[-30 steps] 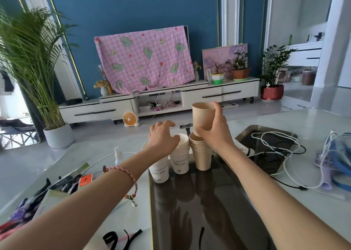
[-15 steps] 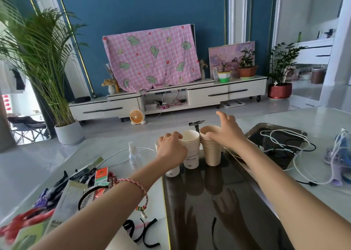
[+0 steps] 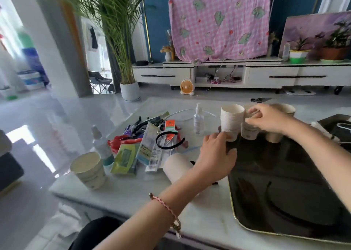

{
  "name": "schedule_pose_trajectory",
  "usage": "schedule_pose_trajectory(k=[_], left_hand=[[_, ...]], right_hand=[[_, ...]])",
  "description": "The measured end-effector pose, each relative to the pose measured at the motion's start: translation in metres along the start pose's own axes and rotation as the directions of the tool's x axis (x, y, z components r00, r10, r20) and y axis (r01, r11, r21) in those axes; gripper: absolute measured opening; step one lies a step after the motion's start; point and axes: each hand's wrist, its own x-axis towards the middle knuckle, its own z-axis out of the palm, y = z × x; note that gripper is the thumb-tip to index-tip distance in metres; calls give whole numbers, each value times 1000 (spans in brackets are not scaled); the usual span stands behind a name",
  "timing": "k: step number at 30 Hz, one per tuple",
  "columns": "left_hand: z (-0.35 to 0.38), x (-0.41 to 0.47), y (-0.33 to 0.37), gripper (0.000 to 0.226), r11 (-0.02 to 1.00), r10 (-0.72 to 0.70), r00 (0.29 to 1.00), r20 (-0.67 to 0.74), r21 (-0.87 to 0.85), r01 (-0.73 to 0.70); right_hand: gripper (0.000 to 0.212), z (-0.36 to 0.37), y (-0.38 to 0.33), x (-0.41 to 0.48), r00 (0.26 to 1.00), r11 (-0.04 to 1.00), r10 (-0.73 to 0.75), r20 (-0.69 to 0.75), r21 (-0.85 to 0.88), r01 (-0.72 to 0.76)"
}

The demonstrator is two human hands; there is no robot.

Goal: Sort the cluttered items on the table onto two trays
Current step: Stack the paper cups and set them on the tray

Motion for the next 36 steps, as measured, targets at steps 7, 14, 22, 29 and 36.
schedule_pose_trajectory(k=[7, 14, 22, 29, 36], left_hand=[[-33, -55, -58, 33, 999, -2, 982, -189, 34, 9], [-67, -87, -105, 31, 991, -94, 926, -364, 53, 122], [-119, -124, -162, 55, 849, 5, 854, -520, 454, 270], [-139, -140, -183, 26, 699, -146, 867, -477, 570, 431], [-111, -117, -111, 9, 916, 177, 903, -392, 400, -6]], right_hand=[[34, 49, -50, -24, 955, 987, -147, 256, -21, 158], [80, 103, -97, -59, 875, 952, -271, 402, -25, 306], [92, 127, -113, -72, 841, 875, -288, 459, -230, 426], [76, 130, -117, -70, 835, 873, -357, 418, -169, 458], [76, 104, -130, -86, 736, 795, -585, 339, 65, 603]])
